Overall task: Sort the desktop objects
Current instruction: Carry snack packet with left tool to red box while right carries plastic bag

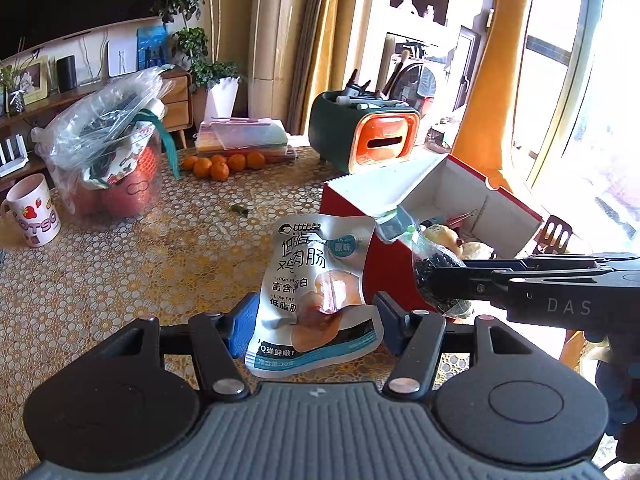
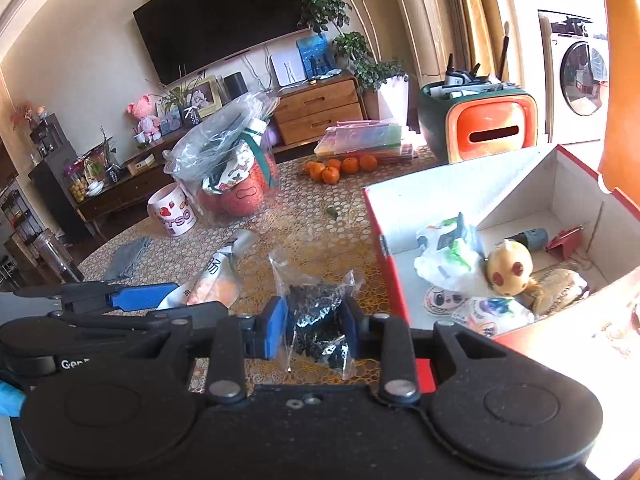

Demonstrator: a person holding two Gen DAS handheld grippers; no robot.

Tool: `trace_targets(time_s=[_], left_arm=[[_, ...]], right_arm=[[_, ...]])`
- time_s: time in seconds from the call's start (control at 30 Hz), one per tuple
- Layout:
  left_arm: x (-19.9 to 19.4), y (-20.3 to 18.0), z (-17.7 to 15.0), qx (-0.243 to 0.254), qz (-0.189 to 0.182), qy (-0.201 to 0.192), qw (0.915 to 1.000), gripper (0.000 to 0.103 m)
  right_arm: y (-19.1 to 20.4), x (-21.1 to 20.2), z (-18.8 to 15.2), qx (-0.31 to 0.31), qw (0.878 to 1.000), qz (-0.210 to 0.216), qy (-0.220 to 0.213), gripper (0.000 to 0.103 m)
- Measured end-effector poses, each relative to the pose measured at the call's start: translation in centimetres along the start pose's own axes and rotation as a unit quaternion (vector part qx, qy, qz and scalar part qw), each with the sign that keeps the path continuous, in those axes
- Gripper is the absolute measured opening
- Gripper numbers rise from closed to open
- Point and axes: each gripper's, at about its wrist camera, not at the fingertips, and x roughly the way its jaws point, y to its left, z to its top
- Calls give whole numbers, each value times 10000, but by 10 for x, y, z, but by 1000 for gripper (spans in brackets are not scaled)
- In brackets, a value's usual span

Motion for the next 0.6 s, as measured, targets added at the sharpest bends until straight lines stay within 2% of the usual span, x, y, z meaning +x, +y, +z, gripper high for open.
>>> trace_targets(time_s=[0.33,0.6], left_arm=[[11,-68,17,456,-349,-79,9983,61],[37,-112,33,911,-395,-61,9950,61]], right_arm=[[-59,-43,8,243,9975,-495,-431,31],[-103,-50,19,390,9934,-840,-676,31]])
